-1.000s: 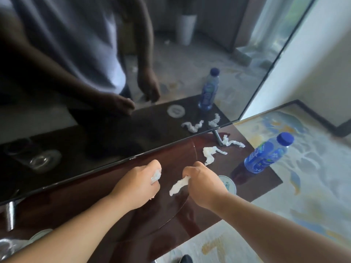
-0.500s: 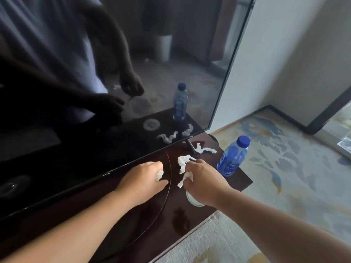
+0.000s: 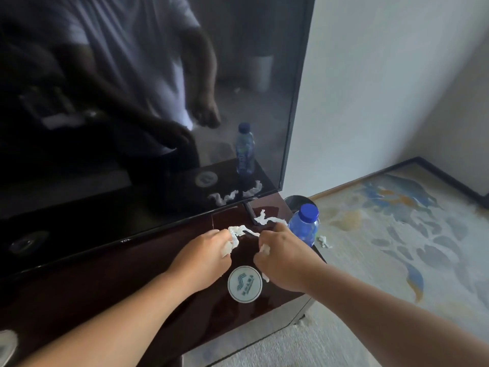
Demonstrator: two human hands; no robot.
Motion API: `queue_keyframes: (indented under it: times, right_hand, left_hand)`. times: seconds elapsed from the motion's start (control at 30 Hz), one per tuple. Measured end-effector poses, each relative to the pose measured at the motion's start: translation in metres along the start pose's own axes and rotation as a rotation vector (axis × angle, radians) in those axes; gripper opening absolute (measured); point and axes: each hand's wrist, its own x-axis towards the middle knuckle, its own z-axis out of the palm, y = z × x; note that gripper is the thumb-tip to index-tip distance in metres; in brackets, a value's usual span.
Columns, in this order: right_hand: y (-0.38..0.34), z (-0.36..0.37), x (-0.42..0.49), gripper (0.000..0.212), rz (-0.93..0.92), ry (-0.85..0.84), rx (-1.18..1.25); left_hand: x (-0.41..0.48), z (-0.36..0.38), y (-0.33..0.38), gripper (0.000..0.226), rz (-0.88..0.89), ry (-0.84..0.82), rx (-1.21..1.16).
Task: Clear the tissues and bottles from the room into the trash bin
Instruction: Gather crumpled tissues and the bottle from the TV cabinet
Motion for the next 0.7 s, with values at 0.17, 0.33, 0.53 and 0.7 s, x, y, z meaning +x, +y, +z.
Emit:
queue_keyframes:
  times: [0.17,0.33,0.53,0.7]
  right_hand:
    - [0.010,-0.012,0.004,0.014,-0.041,-0.007,-0.043]
    - [0.012,-0.016,0.012,0.017,-0.111,-0.004,-0.030]
    - [0.011,-0.022,0.032,0.022,-0.138,0.003,-0.040]
    - [0.005,-0.029,0.047,0.024,-0.115,0.024,-0.050]
  left_hand:
    - [0.003,0.000,0.011,0.018,-0.042,0.031,0.004]
    - [0.008,0.001,0.012,0.018,-0.061,0.012,0.001]
    - [0.029,0.004,0.008,0.015,-0.033,-0.020,-0.038]
    - [0.056,-0.001,0.004,0.017,-0.018,-0.015,-0.107]
